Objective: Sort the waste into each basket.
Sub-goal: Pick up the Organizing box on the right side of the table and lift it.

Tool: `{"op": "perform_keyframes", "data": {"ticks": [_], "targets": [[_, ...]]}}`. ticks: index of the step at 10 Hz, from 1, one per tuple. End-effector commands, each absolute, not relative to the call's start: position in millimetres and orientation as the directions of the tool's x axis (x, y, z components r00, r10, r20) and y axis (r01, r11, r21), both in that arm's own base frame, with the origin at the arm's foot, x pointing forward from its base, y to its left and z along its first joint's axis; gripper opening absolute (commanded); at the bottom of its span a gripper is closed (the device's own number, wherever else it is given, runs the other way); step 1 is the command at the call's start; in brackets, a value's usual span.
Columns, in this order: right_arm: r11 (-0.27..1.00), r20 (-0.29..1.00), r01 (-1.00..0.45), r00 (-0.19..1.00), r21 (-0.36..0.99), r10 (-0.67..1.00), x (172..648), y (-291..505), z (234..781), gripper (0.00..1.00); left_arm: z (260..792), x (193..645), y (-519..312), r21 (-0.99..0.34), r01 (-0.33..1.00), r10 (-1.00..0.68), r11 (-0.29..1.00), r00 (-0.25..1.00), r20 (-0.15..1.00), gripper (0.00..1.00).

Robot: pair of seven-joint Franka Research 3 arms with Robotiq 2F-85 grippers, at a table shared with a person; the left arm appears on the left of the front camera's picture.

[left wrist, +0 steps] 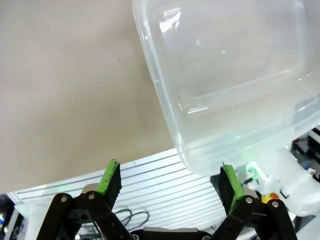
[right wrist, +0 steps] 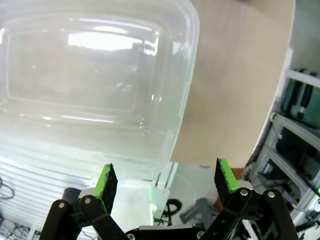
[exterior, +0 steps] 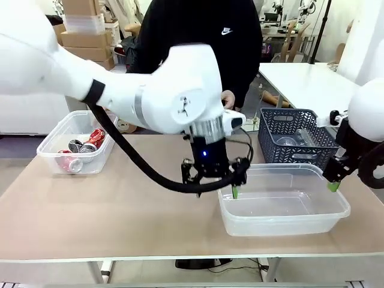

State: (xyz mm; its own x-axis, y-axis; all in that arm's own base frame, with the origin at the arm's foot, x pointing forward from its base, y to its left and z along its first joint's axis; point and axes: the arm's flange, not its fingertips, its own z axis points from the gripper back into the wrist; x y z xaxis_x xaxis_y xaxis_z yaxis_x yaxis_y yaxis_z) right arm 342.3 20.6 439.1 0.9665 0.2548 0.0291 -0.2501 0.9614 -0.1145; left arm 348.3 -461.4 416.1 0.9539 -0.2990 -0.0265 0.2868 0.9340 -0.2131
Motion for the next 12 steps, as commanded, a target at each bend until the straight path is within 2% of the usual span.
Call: {"op": "perform_keyframes", "data": {"ticks": [1,3,5,7,8,9,10,11,12], "targets": [[0.964,0.007,-0.255,0.967,-0.072,0.256,360.5,19.2,427.4,1.00,412.1,361.4,-468.7,-0.159,0.208,-0.214,0.965,0.977,-0.020,1.00],[0.954,0.018,-0.297,0.955,-0.042,0.298,371.7,19.3,405.0,1.00,393.9,367.8,-482.4,-0.102,0.133,-0.134,0.986,0.991,-0.001,1.00],[0.949,-0.005,-0.312,0.950,-0.034,0.312,375.4,18.2,391.4,1.00,394.2,376.0,-481.9,-0.097,0.057,-0.050,0.994,0.996,0.074,1.00],[0.946,-0.001,-0.324,0.946,-0.013,0.324,376.0,17.6,385.0,1.00,392.2,384.7,-480.6,-0.111,0.028,-0.020,0.993,0.997,0.071,1.00],[0.948,0.021,-0.319,0.948,0.002,0.318,375.4,16.1,385.1,0.96,388.5,386.9,-481.7,-0.094,0.029,-0.025,0.995,0.999,0.044,1.00],[0.957,0.024,-0.289,0.957,0.013,0.288,375.3,15.2,384.9,0.40,385.1,388.3,-482.9,-0.079,0.029,-0.026,0.996,0.999,0.030,1.00],[0.962,0.039,-0.272,0.962,0.025,0.271,375.5,15.3,383.7,0.36,383.1,389.6,-483.6,-0.073,0.030,-0.030,0.997,1.000,0.008,0.45],[0.963,0.039,-0.267,0.963,0.028,0.265,375.2,15.8,381.7,0.00,383.1,389.1,-484.9,-0.072,0.041,-0.038,0.997,0.999,0.035,0.44],[0.962,0.031,-0.270,0.963,0.033,0.269,375.1,16.2,379.6,0.00,382.7,389.1,-485.3,-0.070,0.038,-0.035,0.997,0.998,0.043,0.00]]}}
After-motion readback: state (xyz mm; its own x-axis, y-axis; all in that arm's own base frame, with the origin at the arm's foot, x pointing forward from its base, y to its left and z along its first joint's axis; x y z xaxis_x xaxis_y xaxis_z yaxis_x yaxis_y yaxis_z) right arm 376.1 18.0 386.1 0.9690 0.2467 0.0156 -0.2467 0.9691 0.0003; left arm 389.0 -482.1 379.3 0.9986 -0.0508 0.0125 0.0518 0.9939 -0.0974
